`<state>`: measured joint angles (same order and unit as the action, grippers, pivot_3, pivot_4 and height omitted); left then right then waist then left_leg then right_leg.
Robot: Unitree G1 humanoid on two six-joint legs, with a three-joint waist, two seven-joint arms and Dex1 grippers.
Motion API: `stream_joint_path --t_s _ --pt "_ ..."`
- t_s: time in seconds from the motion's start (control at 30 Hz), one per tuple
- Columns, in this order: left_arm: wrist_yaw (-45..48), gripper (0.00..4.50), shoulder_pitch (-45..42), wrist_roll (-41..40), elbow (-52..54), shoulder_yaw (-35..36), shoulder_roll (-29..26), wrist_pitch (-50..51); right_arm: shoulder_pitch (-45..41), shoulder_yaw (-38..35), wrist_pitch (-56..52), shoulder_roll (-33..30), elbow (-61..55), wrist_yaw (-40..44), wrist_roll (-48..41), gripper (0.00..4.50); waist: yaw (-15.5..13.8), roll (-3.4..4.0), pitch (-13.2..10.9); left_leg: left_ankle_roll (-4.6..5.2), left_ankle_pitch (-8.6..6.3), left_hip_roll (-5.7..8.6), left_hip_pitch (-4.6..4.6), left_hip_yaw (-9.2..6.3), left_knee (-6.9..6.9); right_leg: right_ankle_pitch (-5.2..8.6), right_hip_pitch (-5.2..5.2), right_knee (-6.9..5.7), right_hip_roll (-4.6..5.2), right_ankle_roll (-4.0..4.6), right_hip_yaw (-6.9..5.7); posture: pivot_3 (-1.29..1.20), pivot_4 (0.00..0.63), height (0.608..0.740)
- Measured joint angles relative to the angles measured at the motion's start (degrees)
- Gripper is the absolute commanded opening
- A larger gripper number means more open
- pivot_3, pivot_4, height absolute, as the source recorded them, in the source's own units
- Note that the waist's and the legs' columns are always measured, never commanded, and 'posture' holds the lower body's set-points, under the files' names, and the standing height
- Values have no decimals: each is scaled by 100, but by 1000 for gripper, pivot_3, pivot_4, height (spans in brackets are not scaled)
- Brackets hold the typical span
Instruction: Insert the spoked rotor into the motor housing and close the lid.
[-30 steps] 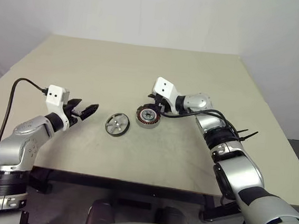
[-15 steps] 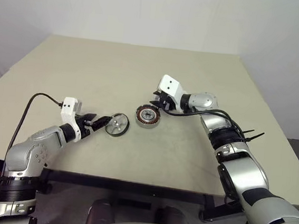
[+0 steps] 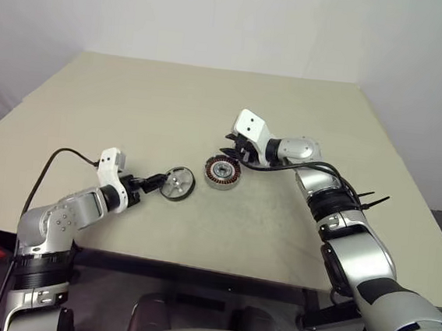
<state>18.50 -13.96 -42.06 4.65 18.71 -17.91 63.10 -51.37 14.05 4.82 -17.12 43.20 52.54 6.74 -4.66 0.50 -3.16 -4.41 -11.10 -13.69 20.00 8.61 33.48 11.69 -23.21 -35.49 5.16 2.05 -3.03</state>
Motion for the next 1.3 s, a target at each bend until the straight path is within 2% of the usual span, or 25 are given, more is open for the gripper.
stream_joint_path --t_s 0.23,0.5,0.6,0.67,0.77,1.0,1.3 --pt "-6 4500 -247 -492 -121 29 533 485 0 0 2 2 0 -10 0 1945 10 -1 -1 3 -1 -7 10 0 0 0 -7 7 -7 0 -3 0 0 740" --pt "-53 4500 -350 -592 -160 111 530 557 0 0 19 -13 0 -33 0 1945 72 -2 -1 3 -1 -11 9 0 -5 0 -9 7 -12 0 -2 0 0 740" --pt "-57 3944 -342 -592 -160 145 482 553 0 0 47 -13 4 -43 0 1986 70 -2 -1 3 -1 -11 8 -1 -5 0 -9 8 -12 0 -3 0 0 740" --pt "-61 3944 -318 -598 -159 179 478 552 -1 0 66 -13 15 -45 0 1986 70 -2 -1 3 -1 -10 8 0 -5 0 -9 9 -12 0 -3 0 0 740" --pt "-96 3373 -213 -637 -141 240 484 549 -2 0 92 -13 38 -47 1 1986 71 -2 -1 3 -1 -10 9 0 -6 0 -9 10 -12 0 -3 0 0 740" --pt "-216 1087 -114 -733 -101 330 535 544 -12 0 144 -15 109 -61 2 1986 68 -2 -1 3 -1 -10 8 0 -5 0 -8 9 -12 0 -3 0 0 740" --pt "-252 1087 -198 -861 -52 348 581 494 -76 -1 177 -36 179 -111 1 1986 67 -3 -2 3 -1 -10 7 0 -5 0 -6 9 -12 0 -3 0 0 740"
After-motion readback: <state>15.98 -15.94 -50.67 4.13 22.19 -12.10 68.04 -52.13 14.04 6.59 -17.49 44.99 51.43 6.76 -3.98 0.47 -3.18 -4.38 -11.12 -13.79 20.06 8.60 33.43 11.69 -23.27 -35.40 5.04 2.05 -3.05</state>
